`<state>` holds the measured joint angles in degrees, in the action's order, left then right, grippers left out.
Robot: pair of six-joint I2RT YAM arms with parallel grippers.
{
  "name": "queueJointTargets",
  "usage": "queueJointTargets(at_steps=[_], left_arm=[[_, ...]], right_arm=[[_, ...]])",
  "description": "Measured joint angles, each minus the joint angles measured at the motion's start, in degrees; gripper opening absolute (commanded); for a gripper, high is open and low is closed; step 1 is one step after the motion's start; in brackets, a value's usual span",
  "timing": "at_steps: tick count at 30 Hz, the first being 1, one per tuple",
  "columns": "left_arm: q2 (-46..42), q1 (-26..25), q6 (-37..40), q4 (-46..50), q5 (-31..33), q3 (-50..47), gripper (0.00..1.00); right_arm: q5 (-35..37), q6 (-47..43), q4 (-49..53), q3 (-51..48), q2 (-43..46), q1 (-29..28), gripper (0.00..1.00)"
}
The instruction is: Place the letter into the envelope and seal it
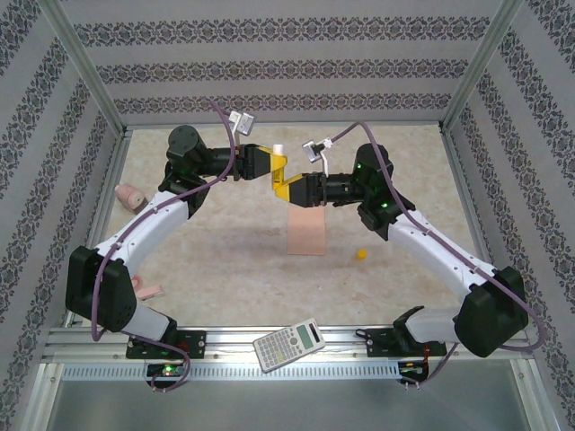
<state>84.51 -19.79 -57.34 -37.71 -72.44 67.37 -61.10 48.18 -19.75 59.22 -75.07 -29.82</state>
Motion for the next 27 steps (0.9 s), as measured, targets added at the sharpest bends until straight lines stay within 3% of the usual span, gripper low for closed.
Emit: queueJointTargets(at_steps=[14,27], left_arm=[[-0.02,0.0,-0.2,-0.57,2.4,-0.15,0.0],[-0.24,0.0,-1.25,-2.01,4.57,-1.31,0.0]], right_arm=[[2.32,-0.52,-0.22,0.02,-0.35,-0.46,0.37],[4.9,-0.55,-0.2,-0.15,-0.37,-0.46,0.24]])
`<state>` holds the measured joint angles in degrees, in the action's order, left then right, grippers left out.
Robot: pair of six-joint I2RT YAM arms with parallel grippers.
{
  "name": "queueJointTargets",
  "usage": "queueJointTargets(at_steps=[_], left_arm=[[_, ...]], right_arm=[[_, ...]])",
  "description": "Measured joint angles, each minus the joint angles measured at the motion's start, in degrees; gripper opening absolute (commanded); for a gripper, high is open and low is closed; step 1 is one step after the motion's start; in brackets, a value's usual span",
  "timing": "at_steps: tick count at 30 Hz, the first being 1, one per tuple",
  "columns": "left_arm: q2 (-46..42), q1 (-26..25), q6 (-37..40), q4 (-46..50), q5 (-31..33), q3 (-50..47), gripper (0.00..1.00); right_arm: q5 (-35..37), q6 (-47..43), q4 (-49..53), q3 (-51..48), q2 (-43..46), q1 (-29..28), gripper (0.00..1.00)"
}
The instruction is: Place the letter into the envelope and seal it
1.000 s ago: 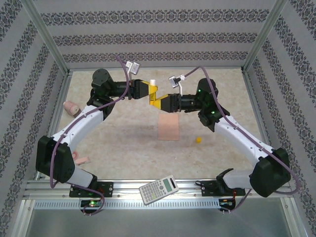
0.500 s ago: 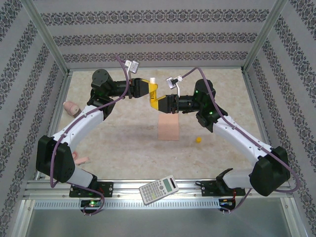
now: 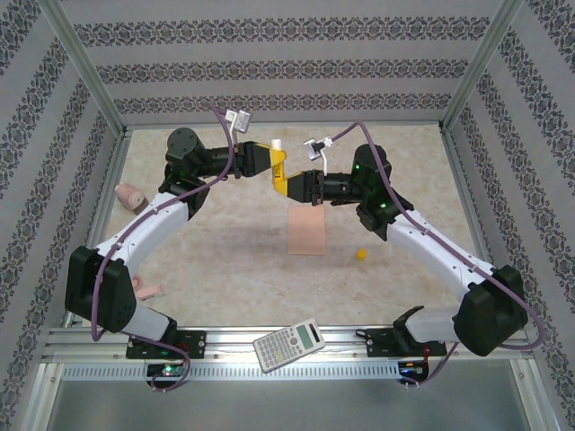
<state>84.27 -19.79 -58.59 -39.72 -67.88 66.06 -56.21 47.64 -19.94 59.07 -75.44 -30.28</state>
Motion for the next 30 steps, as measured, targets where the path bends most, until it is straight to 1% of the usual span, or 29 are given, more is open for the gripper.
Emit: queueJointTargets(at_steps=[8,14,17,23,30], left_arm=[[-0.94,0.02,1.44,1.42,1.95,-0.57,0.0],[-1.77,0.02,4.87,6.51,3.67,-0.59,0.0],[-2.16,0.02,6.91,9.73,4.98,-0.59,0.0],[-2.95,-0.2,10.47,15.43,8.35,-0.57,0.0],[-3.69,-1.99,18.16,27.67,14.27,2.05,0.0]], right_arm=[[1.81,-0.52,0.33,0.0,0.02,-0.37,0.22],[5.27,-3.52,3.28,0.13,0.2,-1.4,0.2],[8.0,-5.55,5.95,0.46,0.52,-2.21,0.2],[15.63,-9.75,13.11,2.38,0.98,-4.46,0.2],[25.97,-13.57,20.76,4.37,1.29,-7.89,0.2]])
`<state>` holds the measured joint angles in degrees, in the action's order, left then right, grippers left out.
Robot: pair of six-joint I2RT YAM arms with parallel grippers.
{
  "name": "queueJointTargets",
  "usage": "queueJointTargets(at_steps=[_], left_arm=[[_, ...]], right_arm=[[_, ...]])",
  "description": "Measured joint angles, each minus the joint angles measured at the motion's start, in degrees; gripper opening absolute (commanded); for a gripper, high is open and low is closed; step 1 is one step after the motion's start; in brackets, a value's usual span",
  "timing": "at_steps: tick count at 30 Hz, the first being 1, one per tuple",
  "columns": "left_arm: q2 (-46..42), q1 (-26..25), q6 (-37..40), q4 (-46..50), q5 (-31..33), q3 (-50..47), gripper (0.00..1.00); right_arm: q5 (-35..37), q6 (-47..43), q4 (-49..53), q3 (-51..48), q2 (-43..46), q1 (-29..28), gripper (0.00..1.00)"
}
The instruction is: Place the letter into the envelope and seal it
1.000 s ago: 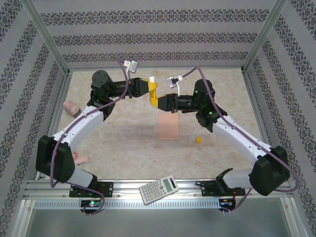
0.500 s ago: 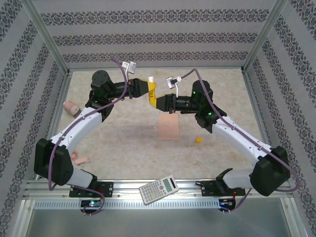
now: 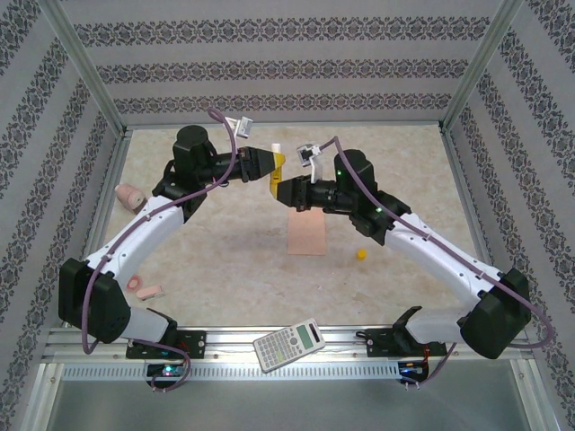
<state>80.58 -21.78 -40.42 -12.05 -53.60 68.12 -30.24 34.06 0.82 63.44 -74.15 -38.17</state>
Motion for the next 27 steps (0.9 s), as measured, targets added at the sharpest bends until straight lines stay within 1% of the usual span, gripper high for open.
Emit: queueJointTargets(at_steps=[4,10,12,16,19,22,24,27], left_arm=[[-0.26,-0.66,2.12,3.45,2.78,0.17,0.0],[-0.26,-1.25,3.1,5.46,4.87,0.17,0.0],[-0.26,-1.42,3.45,5.84,5.4,0.17,0.0],[-0.26,-1.81,4.07,6.78,6.1,0.37,0.0],[-0.26,-2.67,5.09,8.63,5.84,0.55,0.0],[-0.26,-2.91,6.99,10.88,5.01,1.2,0.0],[-0.26,-2.73,8.76,12.33,3.93,2.29,0.0],[-0.26,-1.7,11.78,14.16,1.73,4.11,0.0]], right_arm=[[5.11,-0.68,2.03,0.22,-0.02,-1.84,0.2],[8.41,-1.57,3.78,0.26,-0.04,-2.71,0.21],[9.22,-1.9,4.22,0.33,-0.04,-2.95,0.23],[10.82,-2.86,4.94,0.37,-0.04,-3.13,0.4],[11.87,-3.39,5.03,0.59,0.22,-3.19,0.6],[11.91,-4.07,6.71,1.18,1.53,-2.01,0.68],[11.54,-3.98,8.31,1.49,3.15,-0.24,0.69],[10.97,-3.85,11.39,1.49,6.75,3.39,0.75]])
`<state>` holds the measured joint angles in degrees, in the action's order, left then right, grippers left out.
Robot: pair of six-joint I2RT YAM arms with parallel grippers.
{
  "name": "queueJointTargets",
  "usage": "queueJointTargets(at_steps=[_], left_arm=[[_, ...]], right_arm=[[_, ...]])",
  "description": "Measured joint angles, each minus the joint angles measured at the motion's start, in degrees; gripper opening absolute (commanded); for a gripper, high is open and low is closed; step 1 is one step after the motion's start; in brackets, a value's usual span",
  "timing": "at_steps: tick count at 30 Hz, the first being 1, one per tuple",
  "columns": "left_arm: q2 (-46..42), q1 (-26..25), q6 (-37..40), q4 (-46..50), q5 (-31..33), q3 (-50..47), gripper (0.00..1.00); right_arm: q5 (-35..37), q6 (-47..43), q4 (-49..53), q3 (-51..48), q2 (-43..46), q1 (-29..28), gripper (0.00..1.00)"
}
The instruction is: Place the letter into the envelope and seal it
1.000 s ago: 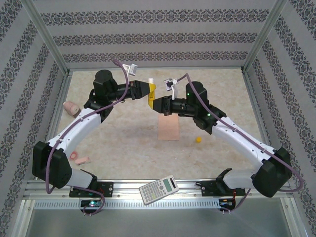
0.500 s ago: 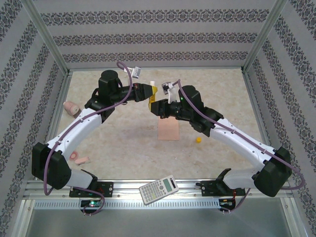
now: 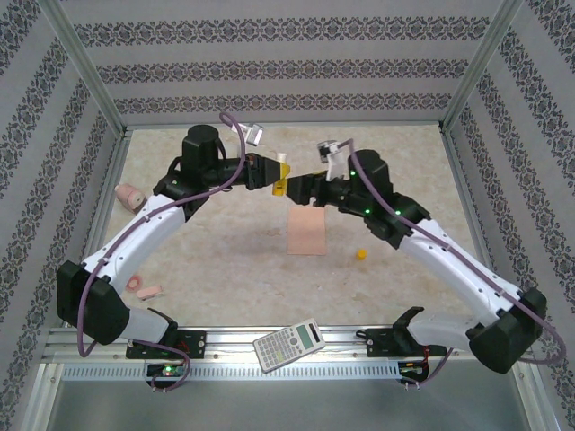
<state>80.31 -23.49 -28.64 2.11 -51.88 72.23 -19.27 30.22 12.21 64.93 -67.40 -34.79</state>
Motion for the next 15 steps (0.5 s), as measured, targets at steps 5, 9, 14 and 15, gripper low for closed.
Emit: queueJointTargets(at_steps=[5,9,14,15], left_arm=[[0.09,2.71,5.86,3.23,-4.13,1.51,0.0],[0.39,3.04,13.07,9.05,-5.53,2.19,0.0],[0.52,2.99,21.49,16.98,-4.13,2.27,0.0],[0.52,2.97,22.38,17.79,-3.74,2.19,0.0]], right_arm=[[-0.72,1.01,7.67,0.2,6.32,6.01,0.81],[-0.15,2.43,17.35,1.27,8.11,12.61,0.82],[4.87,3.37,30.56,0.9,5.62,17.49,0.82],[5.92,3.76,31.98,0.15,5.27,17.55,0.82]])
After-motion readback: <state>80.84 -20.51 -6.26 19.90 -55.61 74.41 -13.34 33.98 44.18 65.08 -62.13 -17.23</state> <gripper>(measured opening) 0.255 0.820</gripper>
